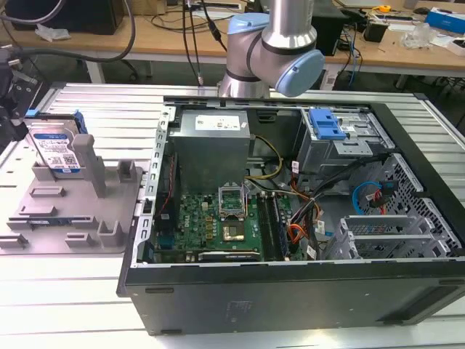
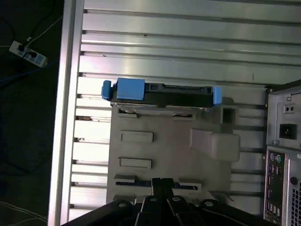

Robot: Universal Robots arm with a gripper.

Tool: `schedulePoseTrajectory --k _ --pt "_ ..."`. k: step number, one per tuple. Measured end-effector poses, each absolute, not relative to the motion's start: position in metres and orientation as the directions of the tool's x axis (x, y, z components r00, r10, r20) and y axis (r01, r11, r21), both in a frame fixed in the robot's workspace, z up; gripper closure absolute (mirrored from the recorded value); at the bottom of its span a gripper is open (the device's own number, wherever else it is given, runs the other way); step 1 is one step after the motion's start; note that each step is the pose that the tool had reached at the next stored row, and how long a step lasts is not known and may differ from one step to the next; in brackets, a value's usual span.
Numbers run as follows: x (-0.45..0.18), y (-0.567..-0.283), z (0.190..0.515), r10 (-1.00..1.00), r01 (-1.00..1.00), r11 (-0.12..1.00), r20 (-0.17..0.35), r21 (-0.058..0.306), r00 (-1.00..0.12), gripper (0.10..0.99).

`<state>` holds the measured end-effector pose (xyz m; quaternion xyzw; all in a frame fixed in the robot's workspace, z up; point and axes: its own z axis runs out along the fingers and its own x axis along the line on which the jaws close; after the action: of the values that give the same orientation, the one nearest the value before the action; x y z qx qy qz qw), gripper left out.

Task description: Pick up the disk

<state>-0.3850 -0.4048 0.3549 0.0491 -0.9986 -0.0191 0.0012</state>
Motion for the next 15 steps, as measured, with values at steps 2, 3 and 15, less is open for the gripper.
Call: schedulePoseTrajectory --k 2,3,15 --pt "-0.385 -0.4048 0.3549 -0.189 -0.188 0.981 0.0 0.038 -0.982 0.98" --pt "-0.385 -0.4048 0.3547 -0.231 -0.23 0.972 0.0 0.038 -0.973 0.98" --pt "-0.385 -0.4048 0.354 -0.549 -0.549 0.835 0.0 0.038 -0.836 0.973"
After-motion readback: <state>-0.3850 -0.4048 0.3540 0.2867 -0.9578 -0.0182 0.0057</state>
